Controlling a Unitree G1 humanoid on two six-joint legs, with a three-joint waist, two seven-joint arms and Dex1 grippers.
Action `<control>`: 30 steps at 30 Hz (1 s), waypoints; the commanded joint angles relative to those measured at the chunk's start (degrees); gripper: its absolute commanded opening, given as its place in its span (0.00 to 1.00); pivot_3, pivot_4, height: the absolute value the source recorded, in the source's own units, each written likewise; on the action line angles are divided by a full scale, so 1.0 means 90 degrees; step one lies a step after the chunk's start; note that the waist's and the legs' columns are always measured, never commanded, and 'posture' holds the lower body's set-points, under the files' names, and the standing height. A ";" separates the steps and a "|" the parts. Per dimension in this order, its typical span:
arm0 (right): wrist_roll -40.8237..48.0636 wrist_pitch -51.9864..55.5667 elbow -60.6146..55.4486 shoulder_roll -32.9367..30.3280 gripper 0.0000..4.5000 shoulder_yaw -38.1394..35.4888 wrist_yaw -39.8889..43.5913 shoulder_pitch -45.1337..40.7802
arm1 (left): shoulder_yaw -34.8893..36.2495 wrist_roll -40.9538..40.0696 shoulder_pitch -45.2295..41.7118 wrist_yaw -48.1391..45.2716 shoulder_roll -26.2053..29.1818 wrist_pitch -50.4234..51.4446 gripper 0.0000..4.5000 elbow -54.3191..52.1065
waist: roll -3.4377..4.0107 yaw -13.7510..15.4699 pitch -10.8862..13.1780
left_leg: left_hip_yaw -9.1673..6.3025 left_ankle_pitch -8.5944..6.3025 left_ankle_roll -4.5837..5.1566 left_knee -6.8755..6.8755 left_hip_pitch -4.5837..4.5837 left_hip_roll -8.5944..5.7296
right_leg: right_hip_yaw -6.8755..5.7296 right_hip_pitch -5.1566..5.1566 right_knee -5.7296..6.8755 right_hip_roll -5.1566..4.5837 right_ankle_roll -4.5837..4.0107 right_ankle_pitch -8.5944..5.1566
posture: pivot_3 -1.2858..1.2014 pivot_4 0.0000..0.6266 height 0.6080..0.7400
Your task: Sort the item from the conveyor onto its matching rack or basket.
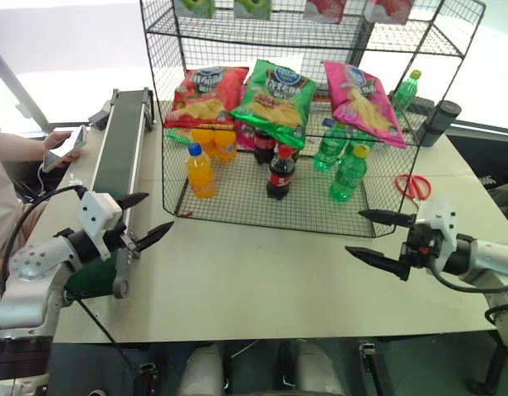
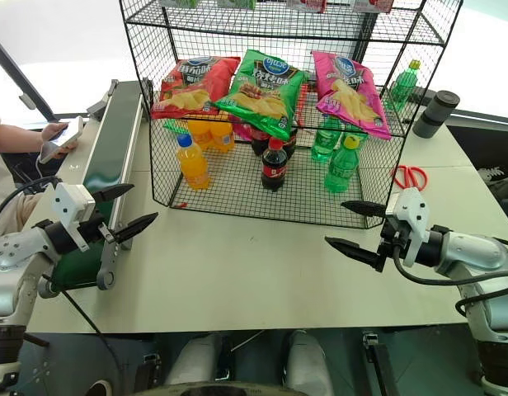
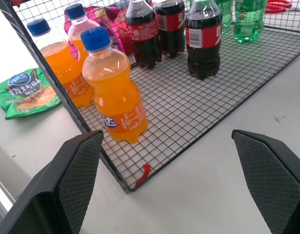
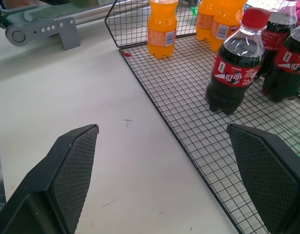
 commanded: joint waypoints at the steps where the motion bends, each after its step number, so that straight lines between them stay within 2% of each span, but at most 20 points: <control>1: 0.0047 -0.0104 -0.0164 -0.0020 0.98 -0.0119 -0.0031 -0.0048 | 0.0058 -0.0030 -0.0074 0.0013 -0.0020 -0.0128 1.00 -0.0045 | 0.0000 -0.0003 0.0000 | 0.0000 0.0000 0.0000 0.0000 0.0000 0.0000 | 0.0000 0.0000 0.0000 0.0000 0.0000 0.0000 | 0.52 0.24 1.00; 30: -0.0201 -0.0299 -0.0105 0.0055 0.98 0.0014 -0.0223 -0.0135 | -0.0090 0.0020 -0.0173 0.0052 -0.0131 -0.0137 1.00 0.0034 | 0.0000 -0.0001 0.0000 | 0.0000 0.0000 0.0000 0.0000 0.0001 0.0000 | 0.0000 0.0002 0.0001 0.0001 0.0000 0.0000 | 0.52 0.24 1.00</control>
